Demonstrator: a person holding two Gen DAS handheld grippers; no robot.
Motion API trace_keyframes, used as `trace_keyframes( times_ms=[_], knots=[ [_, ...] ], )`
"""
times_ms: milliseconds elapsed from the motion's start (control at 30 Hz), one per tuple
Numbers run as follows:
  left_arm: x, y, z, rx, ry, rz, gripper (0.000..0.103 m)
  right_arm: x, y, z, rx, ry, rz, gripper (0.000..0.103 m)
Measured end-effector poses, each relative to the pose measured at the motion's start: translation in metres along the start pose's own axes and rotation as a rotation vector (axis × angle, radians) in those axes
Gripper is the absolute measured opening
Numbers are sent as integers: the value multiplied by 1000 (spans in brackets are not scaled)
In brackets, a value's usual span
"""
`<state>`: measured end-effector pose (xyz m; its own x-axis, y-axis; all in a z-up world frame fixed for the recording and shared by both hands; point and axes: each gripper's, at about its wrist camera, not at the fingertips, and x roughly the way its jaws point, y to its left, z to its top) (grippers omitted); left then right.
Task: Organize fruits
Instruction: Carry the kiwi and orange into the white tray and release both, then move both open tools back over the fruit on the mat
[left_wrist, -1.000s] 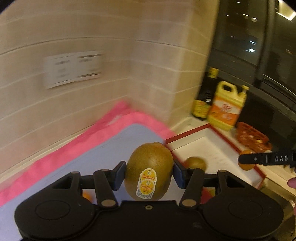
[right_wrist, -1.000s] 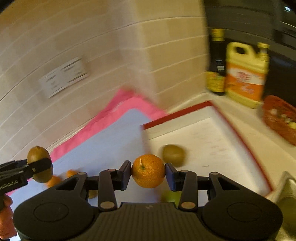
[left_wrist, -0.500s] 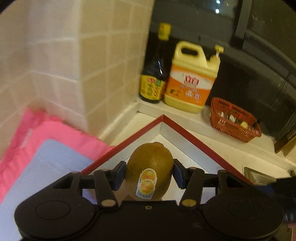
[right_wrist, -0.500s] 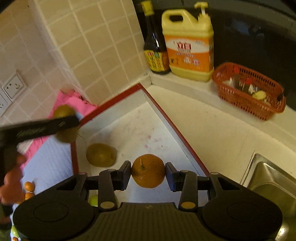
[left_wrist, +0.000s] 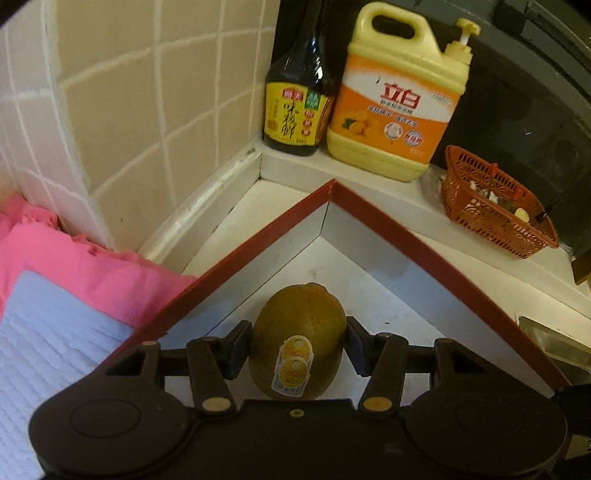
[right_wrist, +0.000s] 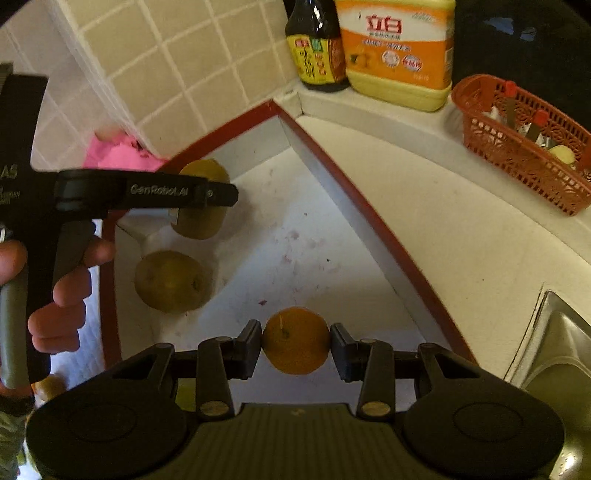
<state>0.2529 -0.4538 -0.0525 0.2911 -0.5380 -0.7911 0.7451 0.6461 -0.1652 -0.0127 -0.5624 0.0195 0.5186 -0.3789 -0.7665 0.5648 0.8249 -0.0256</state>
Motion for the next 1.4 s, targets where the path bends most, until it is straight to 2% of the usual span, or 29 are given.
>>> trace_keyframes(
  times_ms=[133,233,333,533,767,967,1167,1400],
  knots=[
    [7,0,0,1,17,13,65,8,3,-2,-21,20,-22,43],
    [3,1,2,-1,-8,16,64,13,2,-4,-27,31,-29,43],
    [-10,4,6,-14,-46,28,72,13,1,-3,-18,34,-28,43],
    [-50,10,1,-11,-94,51,72,-10,-1,-4,-1,-8,-20,48],
    [-118,17,-27,-29,-160,103,72,-46,1,-9,11,-67,6,51],
    [-195,34,-64,-92,-242,188,73,-70,21,-14,-24,-101,39,52],
    [-279,58,-117,-172,-316,320,74,-83,66,-21,-109,-117,94,53],
    [-363,102,-208,-322,-385,482,78,-88,141,-32,-258,-105,158,58]
  ],
)
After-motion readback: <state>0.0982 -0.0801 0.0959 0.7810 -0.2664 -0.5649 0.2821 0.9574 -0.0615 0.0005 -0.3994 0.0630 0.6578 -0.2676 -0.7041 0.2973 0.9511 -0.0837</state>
